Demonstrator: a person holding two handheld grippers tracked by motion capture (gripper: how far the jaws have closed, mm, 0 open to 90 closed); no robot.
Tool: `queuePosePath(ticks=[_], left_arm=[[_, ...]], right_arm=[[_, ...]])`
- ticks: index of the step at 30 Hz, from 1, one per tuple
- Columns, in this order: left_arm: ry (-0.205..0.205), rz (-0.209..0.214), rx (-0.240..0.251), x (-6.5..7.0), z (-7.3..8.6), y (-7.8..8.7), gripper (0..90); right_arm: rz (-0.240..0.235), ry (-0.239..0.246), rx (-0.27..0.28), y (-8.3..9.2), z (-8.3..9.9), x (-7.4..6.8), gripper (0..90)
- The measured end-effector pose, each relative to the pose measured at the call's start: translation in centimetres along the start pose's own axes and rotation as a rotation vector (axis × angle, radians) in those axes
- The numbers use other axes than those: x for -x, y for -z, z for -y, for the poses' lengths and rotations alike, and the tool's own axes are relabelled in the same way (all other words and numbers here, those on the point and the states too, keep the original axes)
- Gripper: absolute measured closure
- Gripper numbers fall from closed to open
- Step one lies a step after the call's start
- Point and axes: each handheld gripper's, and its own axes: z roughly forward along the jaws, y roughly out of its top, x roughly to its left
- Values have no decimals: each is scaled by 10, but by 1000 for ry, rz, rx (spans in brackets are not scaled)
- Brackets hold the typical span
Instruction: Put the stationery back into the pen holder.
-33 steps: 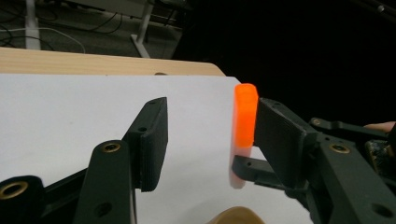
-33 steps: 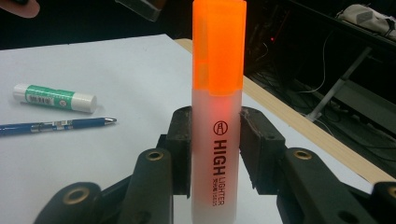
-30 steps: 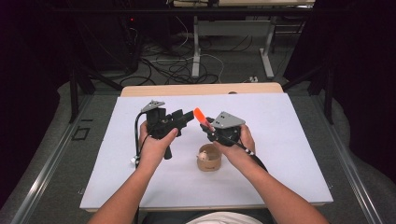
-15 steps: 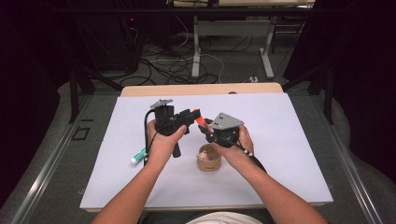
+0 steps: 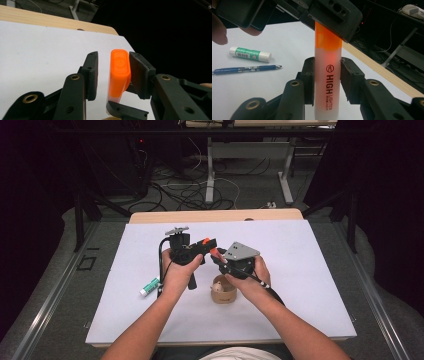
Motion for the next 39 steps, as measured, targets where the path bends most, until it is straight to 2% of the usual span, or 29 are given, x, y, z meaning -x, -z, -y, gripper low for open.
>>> queuePosePath(ticks=[6,15,21,28,30,33,37,39], left_arm=[[26,3,-12,0,1,-3,656],[39,12,-31,1,0,-2,736],[49,5,-26,2,0,-3,740],[32,-2,-38,2,-1,-2,745],[39,-2,-27,3,-1,-2,746],[22,3,-34,2,-3,0,747],[3,-1,-28,3,-4,1,747],[-4,-4,-16,4,-5,2,747]], right_arm=[[0,-3,1,0,0,-1,658],[-5,-2,-4,0,1,-1,658],[-6,-3,-7,0,1,-1,658],[-13,-10,3,-1,1,0,656],[-19,-10,5,-1,1,1,655],[-35,-16,10,0,0,1,603],[-62,-10,-12,1,-1,1,518],[-64,-11,-3,2,0,1,478]])
